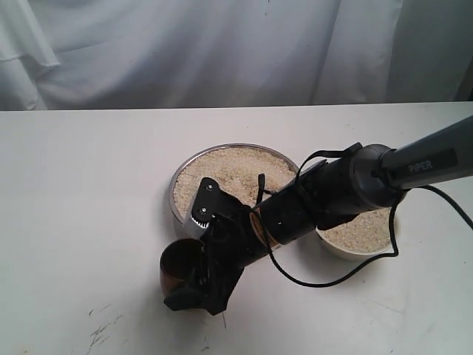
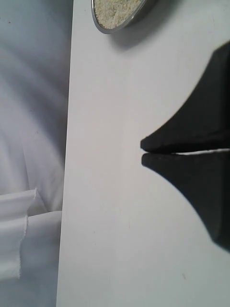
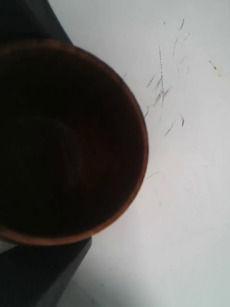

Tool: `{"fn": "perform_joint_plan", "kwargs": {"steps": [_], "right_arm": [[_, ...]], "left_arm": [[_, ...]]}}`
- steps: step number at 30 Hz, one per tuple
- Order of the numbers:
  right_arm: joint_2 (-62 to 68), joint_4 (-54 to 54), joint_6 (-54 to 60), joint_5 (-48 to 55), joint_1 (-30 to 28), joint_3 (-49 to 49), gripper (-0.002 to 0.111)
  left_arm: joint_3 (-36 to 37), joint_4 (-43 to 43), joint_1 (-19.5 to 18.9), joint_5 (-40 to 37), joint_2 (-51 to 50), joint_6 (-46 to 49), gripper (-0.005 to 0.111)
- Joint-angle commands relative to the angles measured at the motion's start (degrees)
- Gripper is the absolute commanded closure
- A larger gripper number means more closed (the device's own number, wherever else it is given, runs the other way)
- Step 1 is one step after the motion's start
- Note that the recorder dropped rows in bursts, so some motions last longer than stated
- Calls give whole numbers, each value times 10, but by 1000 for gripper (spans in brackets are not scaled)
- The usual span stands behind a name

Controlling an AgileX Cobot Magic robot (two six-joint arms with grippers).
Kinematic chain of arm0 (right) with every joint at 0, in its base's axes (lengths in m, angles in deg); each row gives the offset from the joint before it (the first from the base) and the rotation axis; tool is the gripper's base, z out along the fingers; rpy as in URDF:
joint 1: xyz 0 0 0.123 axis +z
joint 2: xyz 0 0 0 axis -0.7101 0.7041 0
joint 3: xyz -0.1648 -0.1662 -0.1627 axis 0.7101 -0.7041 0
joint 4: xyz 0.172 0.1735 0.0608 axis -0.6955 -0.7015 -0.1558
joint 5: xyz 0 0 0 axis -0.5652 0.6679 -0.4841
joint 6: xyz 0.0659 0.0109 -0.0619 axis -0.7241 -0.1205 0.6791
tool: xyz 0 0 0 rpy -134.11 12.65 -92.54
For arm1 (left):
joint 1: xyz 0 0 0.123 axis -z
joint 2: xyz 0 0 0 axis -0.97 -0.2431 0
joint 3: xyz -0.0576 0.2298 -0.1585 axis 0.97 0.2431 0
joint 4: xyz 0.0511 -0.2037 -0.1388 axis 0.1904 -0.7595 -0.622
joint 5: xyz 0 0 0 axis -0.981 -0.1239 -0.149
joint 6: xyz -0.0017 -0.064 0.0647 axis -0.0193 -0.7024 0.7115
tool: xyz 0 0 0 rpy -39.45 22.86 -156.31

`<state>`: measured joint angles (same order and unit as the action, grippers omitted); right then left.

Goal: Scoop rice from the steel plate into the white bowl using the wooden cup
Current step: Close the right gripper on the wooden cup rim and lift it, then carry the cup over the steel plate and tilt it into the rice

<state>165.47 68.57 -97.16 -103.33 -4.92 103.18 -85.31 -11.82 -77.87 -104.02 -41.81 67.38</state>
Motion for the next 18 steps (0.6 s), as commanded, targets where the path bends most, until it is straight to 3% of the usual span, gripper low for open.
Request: {"fn": "perform_joint_plan", "kwargs": {"steps": [1, 10, 18], "right_arm": [[-2, 20, 30, 26, -6, -7, 93], [-44, 20, 30, -18, -8, -6, 96], [-102, 20, 33, 195, -8, -6, 108]], "left_arm": [[3, -1, -1, 8, 2, 0, 107], [3, -1, -1, 8, 2, 0, 107], [3, -1, -1, 8, 2, 0, 107]]}}
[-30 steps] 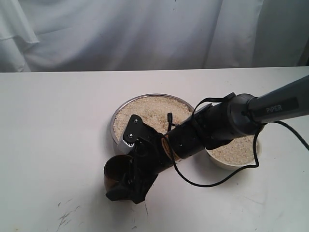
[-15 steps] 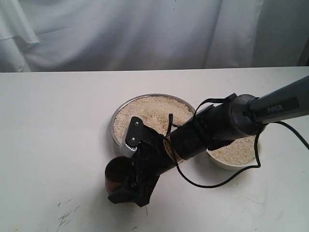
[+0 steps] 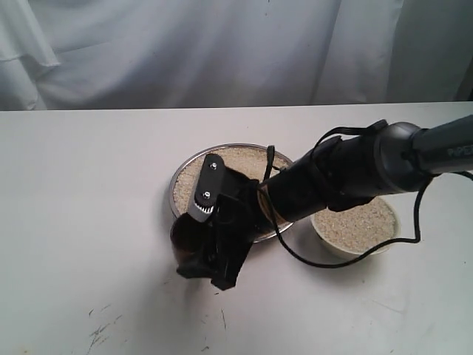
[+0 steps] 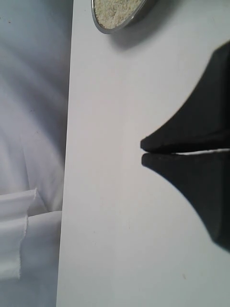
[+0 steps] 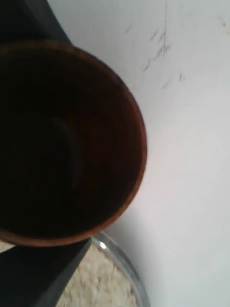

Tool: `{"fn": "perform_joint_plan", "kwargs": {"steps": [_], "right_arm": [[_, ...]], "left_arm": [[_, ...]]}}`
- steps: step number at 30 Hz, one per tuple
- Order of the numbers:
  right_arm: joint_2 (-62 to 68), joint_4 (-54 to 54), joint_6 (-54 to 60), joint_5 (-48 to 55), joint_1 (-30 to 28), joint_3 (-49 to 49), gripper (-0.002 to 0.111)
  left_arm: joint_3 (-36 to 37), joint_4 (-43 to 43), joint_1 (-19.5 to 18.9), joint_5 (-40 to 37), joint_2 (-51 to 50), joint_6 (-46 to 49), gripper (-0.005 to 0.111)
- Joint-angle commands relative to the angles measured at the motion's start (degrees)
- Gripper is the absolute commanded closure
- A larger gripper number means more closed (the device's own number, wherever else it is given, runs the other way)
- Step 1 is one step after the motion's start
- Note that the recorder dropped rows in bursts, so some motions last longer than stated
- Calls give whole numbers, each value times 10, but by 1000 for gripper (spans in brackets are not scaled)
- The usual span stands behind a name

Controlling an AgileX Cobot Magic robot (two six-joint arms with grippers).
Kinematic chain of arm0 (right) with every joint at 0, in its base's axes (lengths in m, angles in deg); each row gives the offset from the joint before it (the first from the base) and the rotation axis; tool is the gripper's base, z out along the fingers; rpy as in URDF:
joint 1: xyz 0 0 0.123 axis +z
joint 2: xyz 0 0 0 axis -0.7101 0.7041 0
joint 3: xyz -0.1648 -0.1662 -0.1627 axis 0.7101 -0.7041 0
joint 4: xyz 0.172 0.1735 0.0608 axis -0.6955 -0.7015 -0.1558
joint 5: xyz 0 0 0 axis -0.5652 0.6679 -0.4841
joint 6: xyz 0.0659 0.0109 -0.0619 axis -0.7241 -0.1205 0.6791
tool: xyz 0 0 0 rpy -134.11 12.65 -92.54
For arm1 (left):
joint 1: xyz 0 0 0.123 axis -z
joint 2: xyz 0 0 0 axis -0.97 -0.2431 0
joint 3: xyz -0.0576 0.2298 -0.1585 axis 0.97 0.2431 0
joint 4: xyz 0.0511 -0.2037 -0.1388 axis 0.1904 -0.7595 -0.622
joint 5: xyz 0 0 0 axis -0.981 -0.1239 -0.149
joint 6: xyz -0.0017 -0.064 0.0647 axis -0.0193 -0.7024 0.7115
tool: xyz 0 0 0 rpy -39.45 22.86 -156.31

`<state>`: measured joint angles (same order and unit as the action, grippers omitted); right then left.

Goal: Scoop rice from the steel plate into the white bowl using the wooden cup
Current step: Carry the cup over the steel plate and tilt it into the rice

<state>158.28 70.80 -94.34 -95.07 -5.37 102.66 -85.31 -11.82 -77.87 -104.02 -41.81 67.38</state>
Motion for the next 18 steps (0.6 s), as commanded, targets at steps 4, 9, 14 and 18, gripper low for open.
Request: {"fn": "perform_joint_plan", "kwargs": {"steps": [4, 9, 14, 18], "right_arm": [[-62, -2, 9, 210, -3, -2, 108], [-85, -2, 12, 222, -3, -2, 108], [-84, -2, 30, 225, -5, -2, 108], [-84, -2, 90, 312, -5, -2, 108]], "left_arm": [[3, -1, -1, 8, 2, 0, 107], [3, -1, -1, 8, 2, 0, 107], [3, -1, -1, 8, 2, 0, 107], [3, -1, -1, 8, 2, 0, 107]]}}
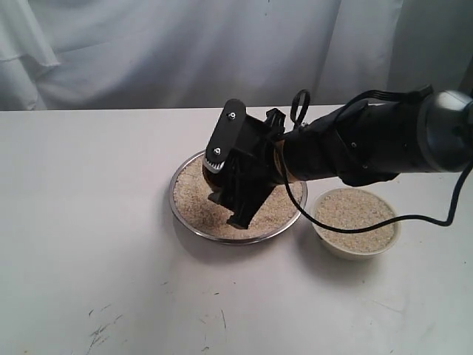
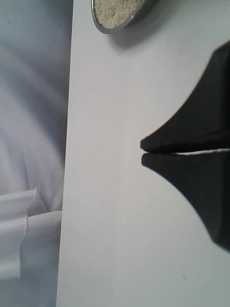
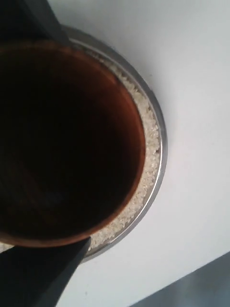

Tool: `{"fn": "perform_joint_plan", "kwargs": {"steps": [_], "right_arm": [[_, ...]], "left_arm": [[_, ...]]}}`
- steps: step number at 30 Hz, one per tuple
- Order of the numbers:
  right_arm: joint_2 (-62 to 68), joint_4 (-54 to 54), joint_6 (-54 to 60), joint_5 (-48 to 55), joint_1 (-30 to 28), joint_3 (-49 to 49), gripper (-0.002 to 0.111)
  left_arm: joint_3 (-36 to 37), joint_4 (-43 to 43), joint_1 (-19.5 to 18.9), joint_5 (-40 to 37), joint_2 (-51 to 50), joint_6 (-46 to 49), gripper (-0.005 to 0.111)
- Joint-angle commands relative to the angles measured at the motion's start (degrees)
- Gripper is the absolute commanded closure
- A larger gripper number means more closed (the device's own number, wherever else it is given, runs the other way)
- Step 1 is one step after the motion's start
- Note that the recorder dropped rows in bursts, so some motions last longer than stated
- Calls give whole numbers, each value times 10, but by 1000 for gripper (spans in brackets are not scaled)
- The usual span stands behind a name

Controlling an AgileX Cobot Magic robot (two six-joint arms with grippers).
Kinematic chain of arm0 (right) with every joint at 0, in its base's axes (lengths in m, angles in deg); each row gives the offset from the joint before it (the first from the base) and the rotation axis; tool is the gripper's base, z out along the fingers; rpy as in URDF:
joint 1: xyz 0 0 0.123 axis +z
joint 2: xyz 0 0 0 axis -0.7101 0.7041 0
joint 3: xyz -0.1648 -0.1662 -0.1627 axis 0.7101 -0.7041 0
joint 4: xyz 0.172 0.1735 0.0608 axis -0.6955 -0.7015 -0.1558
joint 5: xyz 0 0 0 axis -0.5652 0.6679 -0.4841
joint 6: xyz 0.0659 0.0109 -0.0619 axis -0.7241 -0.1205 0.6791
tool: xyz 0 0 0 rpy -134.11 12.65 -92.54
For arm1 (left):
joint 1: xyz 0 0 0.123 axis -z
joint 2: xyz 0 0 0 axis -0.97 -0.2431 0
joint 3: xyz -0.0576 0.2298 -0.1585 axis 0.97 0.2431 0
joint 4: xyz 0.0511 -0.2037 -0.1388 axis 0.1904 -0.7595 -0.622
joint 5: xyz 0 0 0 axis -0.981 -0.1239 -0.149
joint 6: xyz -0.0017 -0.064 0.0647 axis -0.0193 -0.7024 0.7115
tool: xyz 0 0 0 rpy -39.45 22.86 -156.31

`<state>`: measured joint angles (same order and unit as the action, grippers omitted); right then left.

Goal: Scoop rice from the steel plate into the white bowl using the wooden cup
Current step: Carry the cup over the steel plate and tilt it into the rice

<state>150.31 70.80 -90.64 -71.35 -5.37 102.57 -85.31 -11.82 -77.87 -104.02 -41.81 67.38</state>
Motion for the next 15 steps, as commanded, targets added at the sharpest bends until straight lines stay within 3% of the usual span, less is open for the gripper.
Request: {"fn": "perform_joint_plan", "kwargs": {"steps": [1, 8, 15], "right_arm": [[-5, -2, 72, 108, -5, -1, 108], [-5, -2, 203, 246, -5, -1, 108], [-2, -2, 352, 259, -5, 0, 108]], "left_arm": [[3, -1, -1, 8, 2, 0, 107], [3, -1, -1, 8, 2, 0, 107], [3, -1, -1, 8, 2, 0, 107]]}}
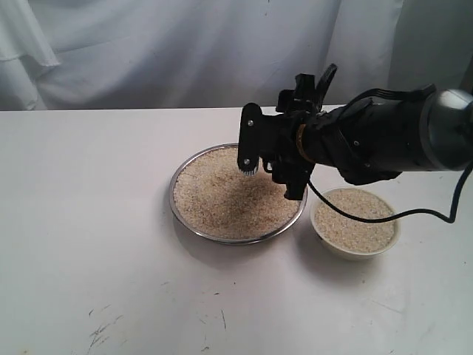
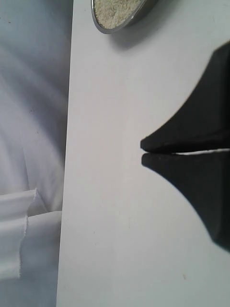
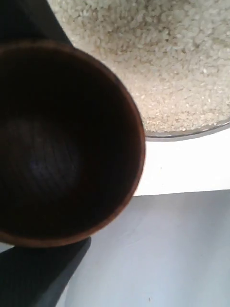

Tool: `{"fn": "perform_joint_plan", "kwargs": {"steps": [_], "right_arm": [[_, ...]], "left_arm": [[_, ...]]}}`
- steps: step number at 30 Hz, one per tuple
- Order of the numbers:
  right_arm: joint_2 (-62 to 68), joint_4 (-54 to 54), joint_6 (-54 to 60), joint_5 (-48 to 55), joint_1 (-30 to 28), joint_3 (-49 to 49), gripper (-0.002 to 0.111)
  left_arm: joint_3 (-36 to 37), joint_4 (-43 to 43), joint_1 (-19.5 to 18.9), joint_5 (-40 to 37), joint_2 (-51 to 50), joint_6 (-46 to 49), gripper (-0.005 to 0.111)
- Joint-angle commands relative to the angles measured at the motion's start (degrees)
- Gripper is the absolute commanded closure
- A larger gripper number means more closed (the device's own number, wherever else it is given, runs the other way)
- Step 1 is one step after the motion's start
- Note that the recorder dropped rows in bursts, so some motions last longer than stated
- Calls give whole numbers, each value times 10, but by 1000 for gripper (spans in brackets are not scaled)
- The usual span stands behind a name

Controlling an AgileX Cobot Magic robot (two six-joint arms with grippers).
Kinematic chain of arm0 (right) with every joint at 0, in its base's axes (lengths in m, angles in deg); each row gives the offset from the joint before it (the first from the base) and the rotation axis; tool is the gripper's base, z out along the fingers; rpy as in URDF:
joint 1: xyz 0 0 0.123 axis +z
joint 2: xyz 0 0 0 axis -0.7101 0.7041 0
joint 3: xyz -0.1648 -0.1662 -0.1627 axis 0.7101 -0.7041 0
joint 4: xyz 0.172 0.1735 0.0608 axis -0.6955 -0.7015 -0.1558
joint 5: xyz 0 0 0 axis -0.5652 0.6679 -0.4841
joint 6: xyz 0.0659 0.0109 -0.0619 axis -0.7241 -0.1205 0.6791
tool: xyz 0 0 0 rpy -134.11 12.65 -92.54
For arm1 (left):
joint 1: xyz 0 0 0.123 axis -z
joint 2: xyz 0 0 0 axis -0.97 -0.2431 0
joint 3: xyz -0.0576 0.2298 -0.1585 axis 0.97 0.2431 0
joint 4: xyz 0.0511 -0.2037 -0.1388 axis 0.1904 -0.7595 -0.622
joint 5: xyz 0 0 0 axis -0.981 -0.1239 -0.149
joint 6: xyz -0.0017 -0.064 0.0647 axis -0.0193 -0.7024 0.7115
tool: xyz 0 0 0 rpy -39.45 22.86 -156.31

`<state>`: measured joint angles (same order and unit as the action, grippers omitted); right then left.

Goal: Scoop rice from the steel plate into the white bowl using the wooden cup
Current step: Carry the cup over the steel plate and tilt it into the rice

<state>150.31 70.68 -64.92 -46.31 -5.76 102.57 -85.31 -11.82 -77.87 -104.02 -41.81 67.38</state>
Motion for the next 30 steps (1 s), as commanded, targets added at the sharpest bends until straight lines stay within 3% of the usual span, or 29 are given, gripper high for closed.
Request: {"fn": "perform_joint_plan", "kwargs": {"steps": [1, 6, 13, 18, 30], "right_arm": [[-1, -1, 130, 10, -1, 0, 108], [10, -1, 206, 27, -1, 17, 108], [96, -1, 229, 33, 0, 104, 108], [158, -1, 364, 57, 4, 164, 108], [248, -1, 536, 86, 13, 257, 108]], "left_arm": [[3, -1, -1, 8, 2, 0, 107], [3, -1, -1, 8, 2, 0, 107], [3, -1, -1, 8, 2, 0, 107], [3, -1, -1, 8, 2, 0, 107], [3, -1, -1, 8, 2, 0, 107]]}}
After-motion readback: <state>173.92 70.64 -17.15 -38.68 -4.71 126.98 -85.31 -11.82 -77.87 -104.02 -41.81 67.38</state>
